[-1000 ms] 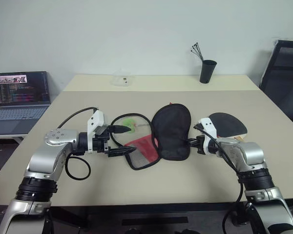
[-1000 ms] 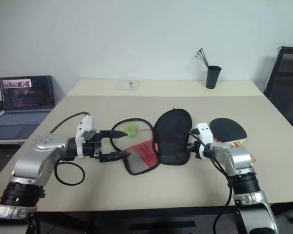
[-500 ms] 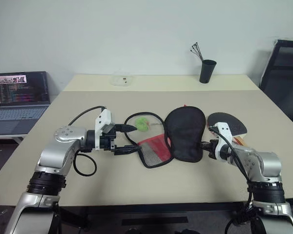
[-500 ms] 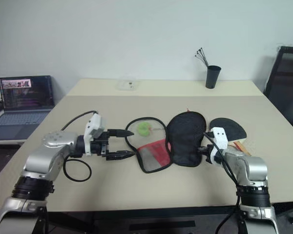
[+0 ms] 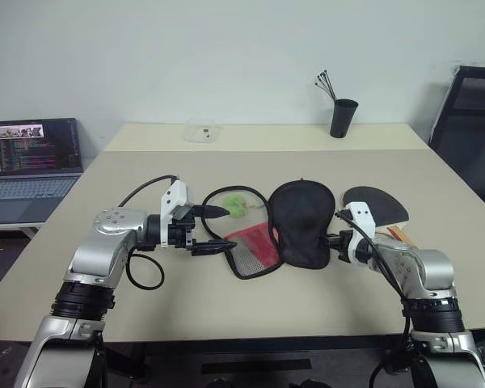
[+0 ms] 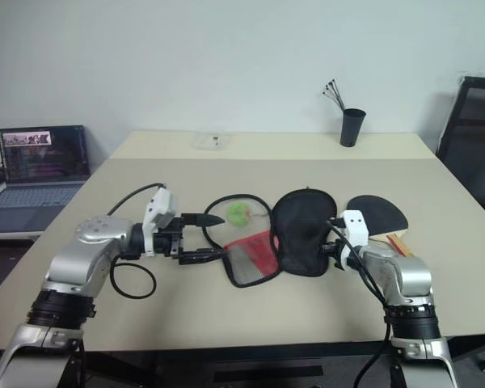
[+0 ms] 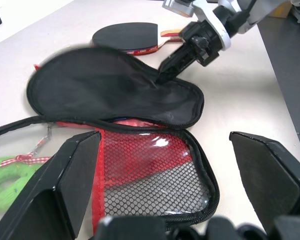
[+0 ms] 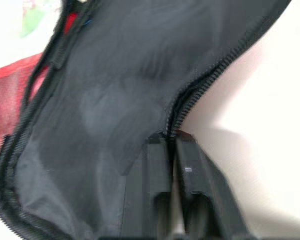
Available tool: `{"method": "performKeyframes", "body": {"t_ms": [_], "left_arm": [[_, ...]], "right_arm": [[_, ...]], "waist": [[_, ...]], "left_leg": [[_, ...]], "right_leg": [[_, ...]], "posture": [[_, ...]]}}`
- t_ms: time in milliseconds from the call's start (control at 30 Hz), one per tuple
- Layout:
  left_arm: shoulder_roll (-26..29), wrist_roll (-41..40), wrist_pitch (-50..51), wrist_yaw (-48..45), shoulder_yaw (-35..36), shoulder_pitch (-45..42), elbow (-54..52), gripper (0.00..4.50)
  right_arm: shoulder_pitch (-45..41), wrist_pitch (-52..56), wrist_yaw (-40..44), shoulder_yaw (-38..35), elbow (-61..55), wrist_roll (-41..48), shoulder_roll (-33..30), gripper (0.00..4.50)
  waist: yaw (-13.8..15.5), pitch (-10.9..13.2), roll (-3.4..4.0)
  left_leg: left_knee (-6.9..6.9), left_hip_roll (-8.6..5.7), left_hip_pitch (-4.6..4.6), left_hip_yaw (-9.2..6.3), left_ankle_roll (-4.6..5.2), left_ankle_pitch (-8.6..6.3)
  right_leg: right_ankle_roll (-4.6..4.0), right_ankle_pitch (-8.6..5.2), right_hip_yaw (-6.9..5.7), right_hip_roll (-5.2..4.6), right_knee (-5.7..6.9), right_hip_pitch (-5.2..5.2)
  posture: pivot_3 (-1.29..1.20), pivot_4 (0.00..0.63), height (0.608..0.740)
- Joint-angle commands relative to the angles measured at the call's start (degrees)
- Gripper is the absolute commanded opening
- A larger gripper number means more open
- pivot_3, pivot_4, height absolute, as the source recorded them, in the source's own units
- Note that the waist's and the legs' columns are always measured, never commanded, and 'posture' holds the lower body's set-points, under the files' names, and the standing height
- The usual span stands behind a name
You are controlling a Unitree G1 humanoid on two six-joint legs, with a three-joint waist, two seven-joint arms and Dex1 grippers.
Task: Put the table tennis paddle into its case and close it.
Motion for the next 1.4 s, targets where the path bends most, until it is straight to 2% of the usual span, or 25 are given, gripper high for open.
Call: {"method": "performKeyframes", "body": {"t_ms": [33,100,133,267,400,600,800,1000,1200,1400], "left_arm": [[0.6,-0.5,-0.2,-0.1,1.1,-0.7,-1.8,4.50],[0.9,-0.6,0.0,-0.2,1.3,-0.7,-1.9,4.50],[1.0,-0.7,0.1,-0.2,1.4,-0.6,-2.0,4.50],[1.0,-1.5,1.2,-0.2,1.5,-0.5,-3.0,4.50],[0.4,-2.1,2.3,-0.3,1.1,-0.5,-4.5,4.50],[-0.9,-2.1,2.4,-1.0,-0.4,-2.3,-4.7,4.50],[-1.7,-1.7,2.2,-1.9,-1.3,-3.7,-3.9,4.50],[-1.7,-2.0,2.2,-1.8,-1.1,-3.9,-3.9,4.50],[-1.0,-2.1,2.1,-1.8,-0.6,-3.3,-4.0,4.50],[-0.9,-1.9,1.9,-1.5,-0.5,-3.1,-3.8,4.50]], "right_arm": [[-0.3,-1.7,2.0,-0.4,-2.4,-0.4,-3.6,1.97],[0.6,-1.3,2.8,-1.1,-4.0,-0.2,-5.6,2.76],[1.0,-1.2,3.1,-1.4,-4.8,0.0,-6.4,2.97],[2.8,-1.4,8.8,-4.8,-10.3,4.1,-11.1,4.40],[3.3,-3.9,11.1,-6.9,-6.9,2.8,-17.2,4.46],[1.6,-14.5,13.3,-5.0,9.6,-3.7,-24.7,4.46],[-4.5,-21.2,16.3,-1.4,25.5,-7.8,-24.7,4.46],[-9.0,-25.3,18.9,0.9,35.8,-10.2,-23.1,4.46],[-10.6,-27.2,22.6,3.4,39.9,-12.1,-22.3,4.46],[-12.4,-28.9,22.3,3.9,43.4,-13.9,-21.2,4.46]], "waist": [[0.0,0.0,0.00],[0.0,0.0,0.00],[0.0,0.0,0.00],[0.0,0.0,0.00],[0.0,0.0,-0.01],[0.1,0.0,-0.03],[-0.3,0.0,-0.04],[-0.3,0.0,-0.04],[-0.2,0.0,-0.04],[-0.3,0.0,-0.05]], "left_leg": [[0.00,0.00,-0.01,0.01,0.00,0.00],[0.00,0.00,-0.01,0.01,0.00,0.00],[0.00,-0.01,-0.01,0.01,0.00,0.00],[0.00,-0.01,-0.02,0.01,0.00,0.00],[0.02,-0.01,-0.02,0.02,0.00,0.00],[0.04,-0.08,-0.01,0.08,0.00,0.00],[0.03,-0.06,0.03,0.35,0.00,0.00],[0.02,-0.02,0.02,0.45,0.00,0.00],[0.02,-0.03,0.02,0.48,0.00,0.00],[0.05,-0.02,0.05,0.49,0.00,0.00]], "right_leg": [[0.00,0.00,0.01,0.00,0.00,-0.01],[0.00,0.00,0.00,0.00,0.00,-0.01],[0.00,0.00,0.00,0.01,0.01,-0.01],[0.00,0.00,0.00,0.01,0.01,-0.04],[0.01,0.00,0.00,0.01,0.01,-0.03],[0.00,0.00,0.02,0.00,-0.02,-0.02],[-0.03,0.03,0.14,0.10,0.10,-0.15],[-0.03,0.04,0.23,0.16,0.10,-0.21],[-0.02,0.05,0.27,0.14,0.09,-0.21],[-0.03,0.08,0.30,0.15,0.13,-0.20]], "posture": [[0.00,0.150,0.740],[0.00,0.150,0.740],[0.00,0.150,0.740],[0.00,0.150,0.740],[0.00,0.150,0.740],[0.00,0.150,0.740],[0.00,0.150,0.740],[0.00,0.150,0.740],[0.00,0.150,0.740],[0.00,0.150,0.740]]}}
